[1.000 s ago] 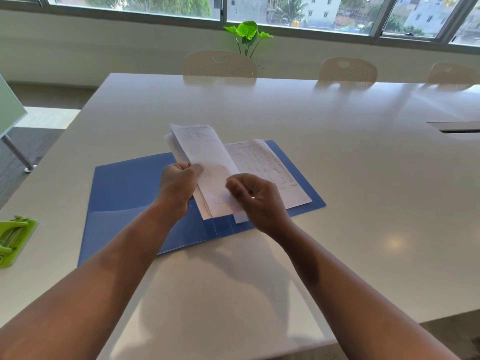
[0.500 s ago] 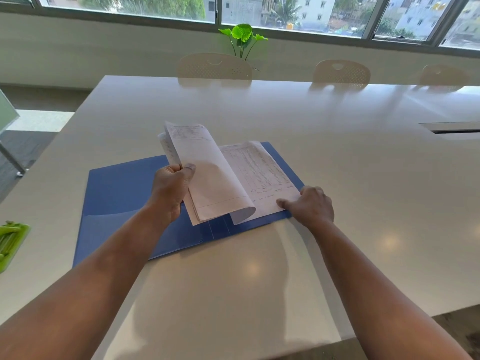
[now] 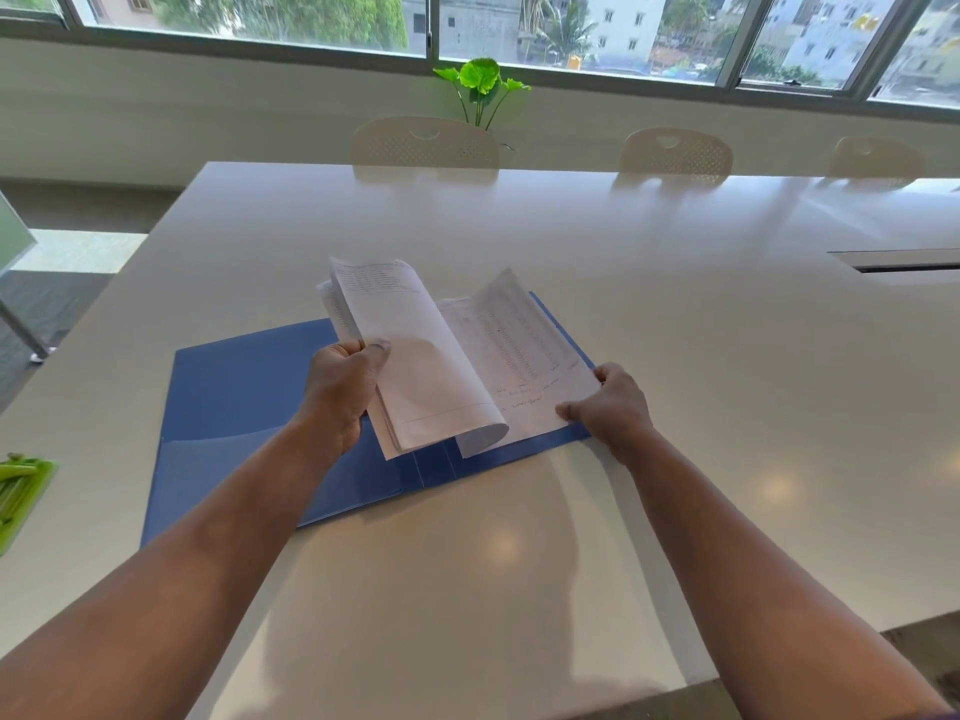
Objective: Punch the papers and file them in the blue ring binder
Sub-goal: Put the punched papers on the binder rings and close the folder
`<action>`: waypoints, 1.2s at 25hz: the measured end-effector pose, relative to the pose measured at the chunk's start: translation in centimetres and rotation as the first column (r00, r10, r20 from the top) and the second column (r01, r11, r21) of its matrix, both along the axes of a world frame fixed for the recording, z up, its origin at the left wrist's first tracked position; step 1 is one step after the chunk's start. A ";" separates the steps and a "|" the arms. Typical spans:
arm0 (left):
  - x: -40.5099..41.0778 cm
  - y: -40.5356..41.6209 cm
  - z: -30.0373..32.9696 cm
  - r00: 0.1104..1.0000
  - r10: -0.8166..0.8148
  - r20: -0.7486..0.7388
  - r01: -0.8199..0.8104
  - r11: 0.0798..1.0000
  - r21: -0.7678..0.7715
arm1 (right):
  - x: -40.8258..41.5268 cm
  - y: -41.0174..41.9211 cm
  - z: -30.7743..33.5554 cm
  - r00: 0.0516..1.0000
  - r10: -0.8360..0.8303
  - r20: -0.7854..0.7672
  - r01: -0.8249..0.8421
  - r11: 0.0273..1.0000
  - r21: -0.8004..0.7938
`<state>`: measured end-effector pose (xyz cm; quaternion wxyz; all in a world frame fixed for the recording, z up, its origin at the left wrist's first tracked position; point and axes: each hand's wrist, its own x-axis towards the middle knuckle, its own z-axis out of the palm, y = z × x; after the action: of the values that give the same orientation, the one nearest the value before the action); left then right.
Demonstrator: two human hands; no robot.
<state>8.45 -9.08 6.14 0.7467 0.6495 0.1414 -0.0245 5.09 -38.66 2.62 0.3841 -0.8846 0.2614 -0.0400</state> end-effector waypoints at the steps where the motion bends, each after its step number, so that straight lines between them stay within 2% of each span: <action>1: 0.1 0.0 0.0 1.000 0.002 -0.002 -0.002 1.000 -0.001 | 0.1 0.0 -0.1 0.998 -0.026 0.065 0.021 0.997 0.069; 4: 0.1 -0.1 0.3 1.000 0.007 0.002 -0.007 1.000 0.011 | 0.2 0.0 0.4 0.970 -0.114 0.215 0.063 0.971 0.232; 7: 0.0 -0.4 0.4 0.996 0.025 0.083 -0.032 0.995 0.091 | -0.1 0.8 1.9 0.954 -0.083 0.287 0.003 0.963 0.270; 11: -0.3 -0.7 0.7 0.976 -0.043 0.215 -0.007 0.973 0.229 | -1.4 3.4 5.0 0.909 0.168 0.383 -0.264 0.941 0.214; 15: -0.2 -1.6 1.0 0.985 -0.131 0.117 0.105 0.974 0.203 | -2.1 6.0 5.9 0.834 0.413 0.367 -0.449 0.893 0.017; 18: -0.5 -2.1 1.4 0.974 -0.206 0.096 0.194 0.973 0.126 | -2.2 7.6 5.9 0.812 0.477 0.336 -0.491 0.870 -0.047; 21: -0.6 -2.1 1.4 0.971 -0.224 0.083 0.210 0.966 0.150 | -2.2 8.4 5.7 0.796 0.478 0.371 -0.512 0.859 -0.010; 24: -0.7 -2.3 1.6 0.987 -0.157 0.039 0.148 0.975 0.167 | -2.2 8.8 5.5 0.814 0.433 0.387 -0.499 0.863 0.083; 27: -1.0 -2.1 2.0 0.997 -0.077 0.018 0.073 0.986 0.149 | -2.0 8.1 5.4 0.841 0.309 0.444 -0.434 0.875 0.213; 30: -1.2 -0.9 2.1 0.999 -0.034 0.016 0.031 0.992 0.124 | -1.5 6.2 5.6 0.866 0.155 0.476 -0.307 0.916 0.260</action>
<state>7.27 -9.99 8.19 0.7058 0.6969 0.1254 -0.0220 3.57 -32.44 8.24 0.5768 -0.8006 0.0599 -0.1505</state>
